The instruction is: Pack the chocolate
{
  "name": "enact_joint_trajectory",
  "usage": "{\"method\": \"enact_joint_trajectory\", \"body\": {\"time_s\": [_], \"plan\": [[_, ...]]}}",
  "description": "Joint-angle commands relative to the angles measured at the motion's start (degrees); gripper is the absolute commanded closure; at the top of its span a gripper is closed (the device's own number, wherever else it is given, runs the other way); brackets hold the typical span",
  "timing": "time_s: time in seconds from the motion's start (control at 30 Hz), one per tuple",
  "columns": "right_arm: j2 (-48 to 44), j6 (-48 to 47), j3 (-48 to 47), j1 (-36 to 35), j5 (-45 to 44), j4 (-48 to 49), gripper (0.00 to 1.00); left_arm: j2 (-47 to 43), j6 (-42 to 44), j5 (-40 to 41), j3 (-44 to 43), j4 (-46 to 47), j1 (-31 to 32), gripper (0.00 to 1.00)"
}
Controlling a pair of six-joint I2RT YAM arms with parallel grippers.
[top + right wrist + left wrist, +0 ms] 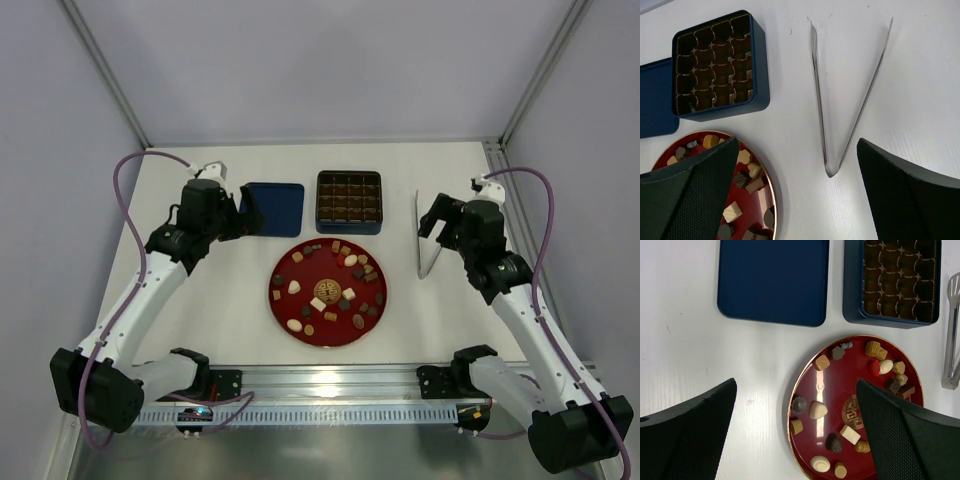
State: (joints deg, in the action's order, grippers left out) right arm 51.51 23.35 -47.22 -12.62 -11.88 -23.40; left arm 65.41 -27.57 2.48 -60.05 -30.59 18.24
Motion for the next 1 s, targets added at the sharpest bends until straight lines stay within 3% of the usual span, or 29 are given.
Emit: {"method": "enact_joint_trajectory", "body": {"time_s": [0.0, 0.33, 0.57, 0.97], "plan": [[0.08, -0.41, -1.46, 0.05, -1.39, -0.07, 0.0, -1.34, 0.77, 0.33, 0.11, 2.29, -0.31, 0.0], [11.75, -3.48, -10.33, 0.4, -4.2, -8.5, 0.0, -1.07, 0.24, -1.51, -0.24, 2.29, -0.31, 0.0], [23.37, -4.98, -12.19, 6.2, 1.59, -5.17, 0.0, -1.33, -0.29, -3.96, -0.68, 2.29, -0.31, 0.0], [38.05, -4.28, -15.44, 7.26, 4.32, -2.79, 0.0, -2.39, 0.5, -4.68, -0.59, 2.11, -0.22, 0.0]]}}
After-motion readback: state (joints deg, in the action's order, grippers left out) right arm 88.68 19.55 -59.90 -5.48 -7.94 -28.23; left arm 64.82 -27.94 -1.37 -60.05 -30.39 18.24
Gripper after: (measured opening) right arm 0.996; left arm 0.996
